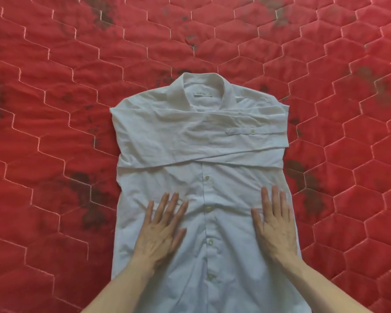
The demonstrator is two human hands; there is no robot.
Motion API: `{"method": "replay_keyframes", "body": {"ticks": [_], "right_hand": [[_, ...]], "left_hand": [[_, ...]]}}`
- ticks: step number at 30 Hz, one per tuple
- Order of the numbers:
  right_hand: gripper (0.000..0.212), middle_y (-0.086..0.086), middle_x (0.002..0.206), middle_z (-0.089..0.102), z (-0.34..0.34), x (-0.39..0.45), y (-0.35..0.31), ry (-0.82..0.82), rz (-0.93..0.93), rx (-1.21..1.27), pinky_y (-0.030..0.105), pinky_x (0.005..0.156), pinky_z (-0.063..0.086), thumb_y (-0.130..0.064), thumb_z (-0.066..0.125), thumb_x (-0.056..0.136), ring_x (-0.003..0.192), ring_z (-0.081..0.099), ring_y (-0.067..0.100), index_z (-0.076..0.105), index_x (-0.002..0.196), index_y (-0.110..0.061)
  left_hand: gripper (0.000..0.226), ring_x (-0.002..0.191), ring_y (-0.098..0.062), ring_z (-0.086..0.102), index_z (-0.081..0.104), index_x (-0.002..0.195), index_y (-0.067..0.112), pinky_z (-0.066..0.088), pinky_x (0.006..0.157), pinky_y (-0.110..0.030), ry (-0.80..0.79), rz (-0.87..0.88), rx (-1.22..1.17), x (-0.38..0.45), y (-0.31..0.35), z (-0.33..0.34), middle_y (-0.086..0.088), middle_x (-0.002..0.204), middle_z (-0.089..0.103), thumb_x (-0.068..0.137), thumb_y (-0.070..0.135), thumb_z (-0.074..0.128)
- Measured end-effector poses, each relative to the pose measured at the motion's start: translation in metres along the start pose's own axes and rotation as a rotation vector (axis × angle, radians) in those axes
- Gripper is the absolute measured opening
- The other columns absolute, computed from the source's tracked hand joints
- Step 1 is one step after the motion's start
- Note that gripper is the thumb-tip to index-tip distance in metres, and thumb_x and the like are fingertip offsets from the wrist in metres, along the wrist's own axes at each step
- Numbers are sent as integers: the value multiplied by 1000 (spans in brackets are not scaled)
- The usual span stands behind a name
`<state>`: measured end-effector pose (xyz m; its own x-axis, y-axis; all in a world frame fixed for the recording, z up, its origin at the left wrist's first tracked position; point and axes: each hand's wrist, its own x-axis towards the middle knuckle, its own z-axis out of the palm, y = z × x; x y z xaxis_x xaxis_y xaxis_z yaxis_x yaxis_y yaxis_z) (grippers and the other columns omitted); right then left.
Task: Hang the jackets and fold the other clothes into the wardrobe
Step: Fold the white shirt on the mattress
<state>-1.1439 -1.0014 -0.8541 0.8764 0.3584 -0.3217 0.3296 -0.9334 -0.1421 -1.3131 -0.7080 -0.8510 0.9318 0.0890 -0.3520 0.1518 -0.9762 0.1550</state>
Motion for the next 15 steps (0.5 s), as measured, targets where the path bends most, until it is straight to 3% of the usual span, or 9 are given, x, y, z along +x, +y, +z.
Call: {"method": "replay_keyframes", "body": {"ticks": [3, 6, 10, 15], "right_hand": [[75, 5, 175, 1, 8, -19, 9, 18, 37, -13, 53, 129, 16, -58, 21, 104, 162, 0, 26, 9, 168, -22], [77, 4, 175, -8, 6, -34, 13, -46, 10, -56, 52, 130, 4, -62, 19, 102, 162, -7, 25, -1, 167, -27], [73, 5, 176, 1, 16, -75, 26, -117, -344, -120, 54, 129, 7, -59, 28, 103, 162, 1, 29, 12, 167, -28], [69, 7, 176, 8, 43, -135, 54, -138, -598, -167, 62, 124, 16, -57, 34, 105, 161, 7, 36, 17, 167, -30]], "left_hand": [[67, 157, -33, 22, 34, 161, 22, 20, 120, -61, -20, -56, -19, -30, 8, 12, -11, 171, 24, 100, 51, 35], [69, 156, -38, 24, 35, 160, 20, 23, 118, -65, -48, -106, -25, -55, 14, 15, -14, 170, 23, 99, 52, 35], [68, 156, -41, 22, 35, 161, 24, 30, 115, -72, -124, -19, -47, -95, 29, 25, -13, 170, 24, 100, 53, 37], [63, 159, -37, 12, 22, 164, 38, 13, 116, -78, -161, 168, 23, -152, 40, 54, -4, 174, 12, 105, 53, 36]]}}
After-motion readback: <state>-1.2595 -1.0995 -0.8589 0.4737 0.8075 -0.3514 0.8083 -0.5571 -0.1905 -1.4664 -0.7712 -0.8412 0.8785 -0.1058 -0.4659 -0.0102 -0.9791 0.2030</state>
